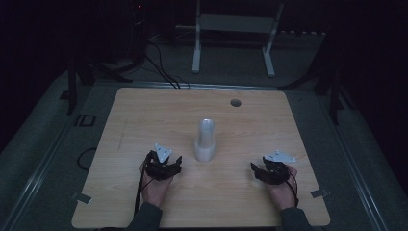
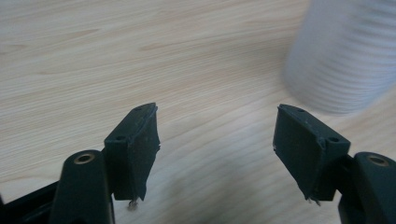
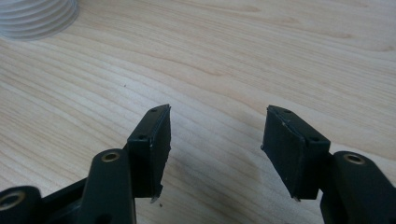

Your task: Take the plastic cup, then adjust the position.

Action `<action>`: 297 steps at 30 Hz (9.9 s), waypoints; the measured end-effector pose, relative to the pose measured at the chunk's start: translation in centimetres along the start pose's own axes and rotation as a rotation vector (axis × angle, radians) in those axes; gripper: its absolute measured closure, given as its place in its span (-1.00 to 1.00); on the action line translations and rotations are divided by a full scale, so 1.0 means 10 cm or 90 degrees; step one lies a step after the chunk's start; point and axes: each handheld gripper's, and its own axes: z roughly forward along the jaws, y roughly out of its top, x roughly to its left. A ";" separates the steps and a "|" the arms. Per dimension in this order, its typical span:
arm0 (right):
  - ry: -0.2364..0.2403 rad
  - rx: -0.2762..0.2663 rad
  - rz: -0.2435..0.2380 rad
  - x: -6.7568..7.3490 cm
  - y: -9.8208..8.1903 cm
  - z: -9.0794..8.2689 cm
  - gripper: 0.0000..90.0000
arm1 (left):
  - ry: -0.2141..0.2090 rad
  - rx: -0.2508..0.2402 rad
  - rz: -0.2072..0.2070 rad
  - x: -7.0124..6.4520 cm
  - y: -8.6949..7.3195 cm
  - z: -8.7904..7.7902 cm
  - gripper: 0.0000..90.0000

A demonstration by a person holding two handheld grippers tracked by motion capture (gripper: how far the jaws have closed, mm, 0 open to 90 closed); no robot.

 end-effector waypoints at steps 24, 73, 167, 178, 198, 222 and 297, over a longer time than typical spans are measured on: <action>0.040 -0.026 -0.019 0.12 0.13 -0.14 -0.05 | -0.100 -0.021 0.000 -0.03 0.08 -0.09 -0.16; 0.133 -0.106 -0.130 0.72 1.17 -0.25 -0.22 | -0.184 -0.064 0.050 -0.35 0.45 0.11 -0.54; 0.238 -0.154 -0.118 1.04 1.79 0.02 -0.14 | -0.173 -0.104 0.087 -0.52 0.54 0.37 -0.55; 0.242 -0.161 -0.110 1.02 1.82 -0.01 -0.14 | -0.171 -0.105 0.086 -0.52 0.53 0.37 -0.55; 0.242 -0.188 -0.094 0.99 1.89 -0.11 -0.14 | -0.164 -0.105 0.088 -0.52 0.51 0.37 -0.59; 0.241 -0.219 -0.088 0.98 1.94 -0.24 -0.14 | -0.175 -0.117 0.085 -0.44 0.50 0.26 -0.63; 0.183 -0.272 -0.019 0.34 1.70 -0.70 -0.13 | -0.225 -0.147 0.084 -0.43 0.32 -0.09 -0.47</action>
